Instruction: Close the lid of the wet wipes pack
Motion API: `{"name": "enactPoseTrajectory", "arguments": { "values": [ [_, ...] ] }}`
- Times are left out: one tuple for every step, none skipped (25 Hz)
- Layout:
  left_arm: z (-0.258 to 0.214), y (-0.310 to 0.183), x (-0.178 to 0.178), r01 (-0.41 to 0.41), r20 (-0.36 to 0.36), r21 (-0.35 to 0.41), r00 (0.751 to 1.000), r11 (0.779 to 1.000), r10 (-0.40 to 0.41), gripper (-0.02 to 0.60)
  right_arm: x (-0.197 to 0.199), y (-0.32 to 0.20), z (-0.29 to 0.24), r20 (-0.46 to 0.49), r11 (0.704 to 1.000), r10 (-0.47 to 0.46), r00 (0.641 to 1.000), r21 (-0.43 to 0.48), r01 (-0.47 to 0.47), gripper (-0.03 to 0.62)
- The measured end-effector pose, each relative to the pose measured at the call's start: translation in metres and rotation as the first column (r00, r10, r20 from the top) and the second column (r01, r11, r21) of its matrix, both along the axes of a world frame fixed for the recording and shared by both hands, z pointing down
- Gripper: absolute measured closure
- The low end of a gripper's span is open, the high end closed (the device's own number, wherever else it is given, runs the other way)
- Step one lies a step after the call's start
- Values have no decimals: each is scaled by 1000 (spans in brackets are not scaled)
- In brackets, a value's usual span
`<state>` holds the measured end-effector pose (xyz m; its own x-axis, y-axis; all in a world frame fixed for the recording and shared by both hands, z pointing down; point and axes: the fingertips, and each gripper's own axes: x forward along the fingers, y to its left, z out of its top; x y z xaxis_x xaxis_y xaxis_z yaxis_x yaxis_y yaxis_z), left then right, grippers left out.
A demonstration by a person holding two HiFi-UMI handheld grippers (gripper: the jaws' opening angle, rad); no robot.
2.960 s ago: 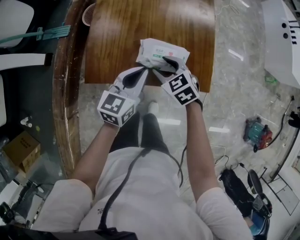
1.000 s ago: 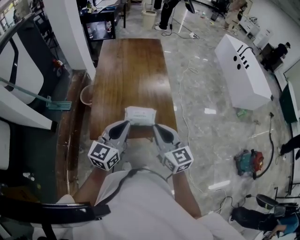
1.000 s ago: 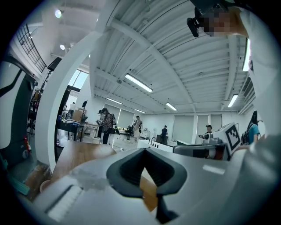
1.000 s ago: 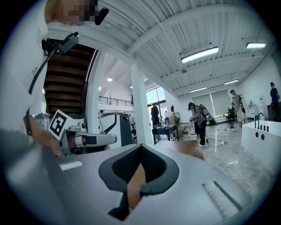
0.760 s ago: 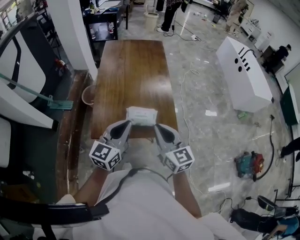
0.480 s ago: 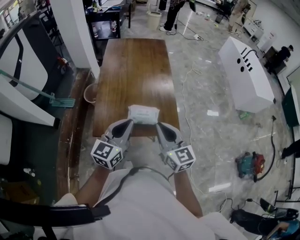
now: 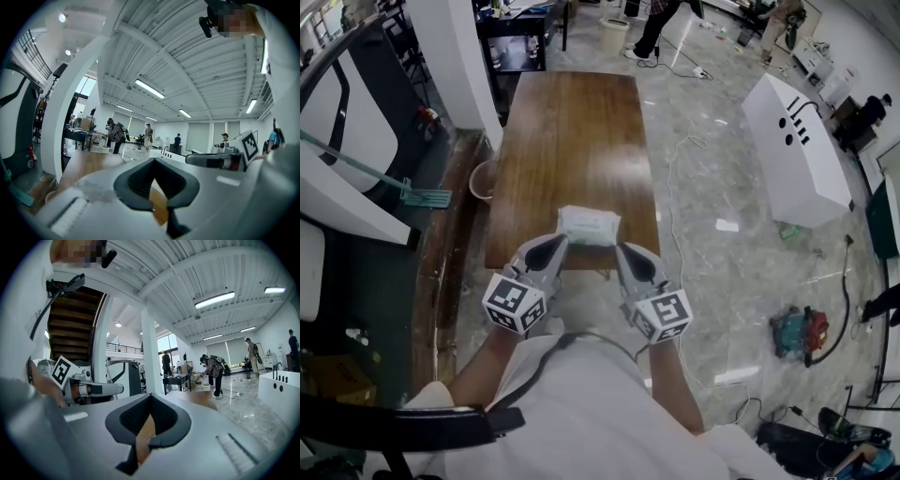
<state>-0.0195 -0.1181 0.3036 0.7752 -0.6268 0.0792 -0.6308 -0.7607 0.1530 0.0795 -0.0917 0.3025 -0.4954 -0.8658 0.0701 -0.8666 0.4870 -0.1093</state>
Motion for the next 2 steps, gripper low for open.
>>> {"name": "enactPoseTrajectory", "arguments": {
  "values": [
    [1,-1,0,1,-1,-1,1000,1000,-1,578,0,0,1,-2,1000,-2,1000,-2,2,586],
    [1,-1,0,2,-1,-2,1000,1000,-2,578,0,-1,2,-3,1000,-4,1000,-4,4,586]
  ]
}}
